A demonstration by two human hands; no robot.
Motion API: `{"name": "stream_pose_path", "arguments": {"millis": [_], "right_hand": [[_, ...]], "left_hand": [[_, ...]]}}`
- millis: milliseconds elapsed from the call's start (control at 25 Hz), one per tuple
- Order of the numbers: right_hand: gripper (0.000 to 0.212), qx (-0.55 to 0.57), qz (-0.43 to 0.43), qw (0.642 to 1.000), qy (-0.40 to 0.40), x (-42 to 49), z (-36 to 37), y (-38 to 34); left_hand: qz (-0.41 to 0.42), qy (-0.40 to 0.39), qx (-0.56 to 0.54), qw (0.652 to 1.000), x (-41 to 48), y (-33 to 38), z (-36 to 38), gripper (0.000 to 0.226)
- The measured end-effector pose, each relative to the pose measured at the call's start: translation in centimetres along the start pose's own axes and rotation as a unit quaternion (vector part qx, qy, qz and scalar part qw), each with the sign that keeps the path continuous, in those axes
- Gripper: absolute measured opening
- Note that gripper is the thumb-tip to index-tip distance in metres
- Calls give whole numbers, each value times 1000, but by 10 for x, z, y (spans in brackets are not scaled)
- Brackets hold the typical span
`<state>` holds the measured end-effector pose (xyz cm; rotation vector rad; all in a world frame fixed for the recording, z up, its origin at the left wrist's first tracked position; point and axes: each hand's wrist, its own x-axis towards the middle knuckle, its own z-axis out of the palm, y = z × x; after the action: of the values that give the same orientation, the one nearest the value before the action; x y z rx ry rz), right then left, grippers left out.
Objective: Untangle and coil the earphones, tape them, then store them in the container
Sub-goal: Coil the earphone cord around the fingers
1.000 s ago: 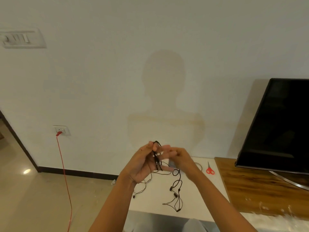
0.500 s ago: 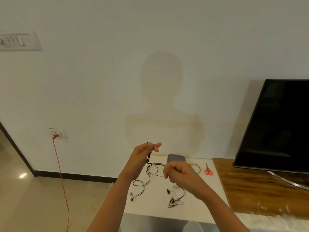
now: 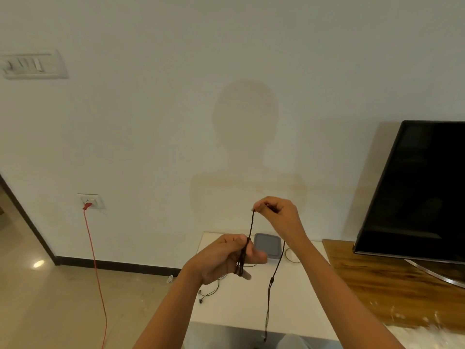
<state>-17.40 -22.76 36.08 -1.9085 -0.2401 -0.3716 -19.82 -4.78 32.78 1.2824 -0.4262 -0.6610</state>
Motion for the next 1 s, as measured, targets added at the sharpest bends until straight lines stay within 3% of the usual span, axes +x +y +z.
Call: {"name": "stream_pose_path", "arguments": {"millis": [120,240,360,520,640,800,920,1000], "right_hand": [[19,36,78,996,-36,-10,18,25],[24,70,124,985,-101,-40,35,37],[37,50,115,983,-135,-65,35,30],[40,73,79,986,-127,-73,23,4],[35,104,34,990,-83,-56,12,-19],[34,49,-14,997,-52,-21,1,-31],[31,53,12,996,-67,-3,1,-22],[29,112,80,985,-107,-2,8,-7]], "left_hand": [[56,-18,-149,987,1,14,9,45],[123,45,-234,963,10,24,10,45],[163,125,-186,961,20,26,-2,35],[123,193,1,973,23,17,-17,29],[67,141,76,985,20,5,-15,31],[19,56,18,998,12,1,-3,33],[22,-14,-80,996,5,5,6,39],[46,-28,-142,988,2,10,11,44]]}}
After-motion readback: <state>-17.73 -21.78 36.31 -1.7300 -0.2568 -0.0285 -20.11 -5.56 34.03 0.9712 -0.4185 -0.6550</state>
